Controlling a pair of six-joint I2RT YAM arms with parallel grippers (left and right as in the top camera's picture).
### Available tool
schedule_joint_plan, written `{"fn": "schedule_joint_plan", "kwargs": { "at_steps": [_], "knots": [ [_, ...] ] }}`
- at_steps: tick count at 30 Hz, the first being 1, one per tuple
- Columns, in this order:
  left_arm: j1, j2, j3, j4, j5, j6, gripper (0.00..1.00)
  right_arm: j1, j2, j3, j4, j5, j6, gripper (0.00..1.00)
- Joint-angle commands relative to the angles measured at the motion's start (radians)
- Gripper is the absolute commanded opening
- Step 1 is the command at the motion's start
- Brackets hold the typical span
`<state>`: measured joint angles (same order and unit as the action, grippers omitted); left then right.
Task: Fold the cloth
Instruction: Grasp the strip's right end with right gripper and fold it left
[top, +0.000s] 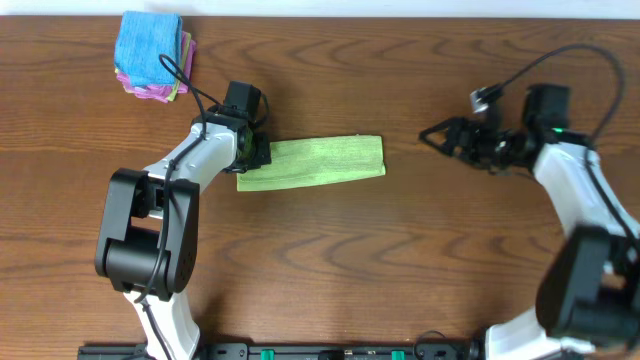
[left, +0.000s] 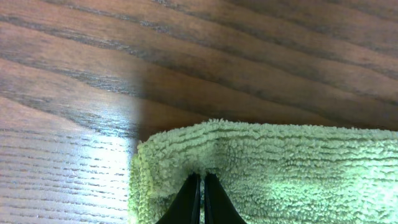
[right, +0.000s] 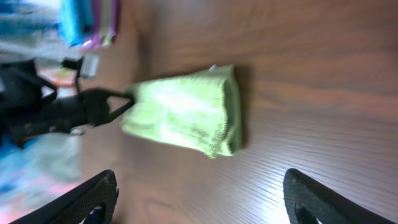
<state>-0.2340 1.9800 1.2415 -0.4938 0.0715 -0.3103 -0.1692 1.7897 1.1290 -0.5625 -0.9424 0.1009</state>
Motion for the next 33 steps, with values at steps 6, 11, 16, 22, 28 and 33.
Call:
{"fn": "schedule_joint_plan", "kwargs": {
  "at_steps": [6,11,16,22,28,33],
  "knots": [
    [-0.002,0.044,-0.045,-0.063,0.011,0.000,0.06,0.107,0.190,-0.002,0.135,-0.188,0.010,0.84],
    [-0.002,0.044,-0.045,-0.074,0.011,0.000,0.06,0.162,0.223,-0.002,0.241,-0.059,0.113,0.83],
    [-0.002,0.044,-0.045,-0.078,0.011,0.000,0.06,0.171,0.225,-0.002,0.311,0.024,0.184,0.81],
    [-0.002,0.044,-0.045,-0.077,0.011,-0.001,0.06,0.171,0.262,-0.002,0.328,0.045,0.225,0.79],
    [-0.002,0.044,-0.045,-0.077,0.011,-0.001,0.06,0.207,0.344,-0.002,0.338,0.006,0.244,0.77],
    [-0.002,0.044,-0.045,-0.074,0.033,-0.001,0.06,0.302,0.372,-0.002,0.339,-0.004,0.244,0.68]
  ]
}}
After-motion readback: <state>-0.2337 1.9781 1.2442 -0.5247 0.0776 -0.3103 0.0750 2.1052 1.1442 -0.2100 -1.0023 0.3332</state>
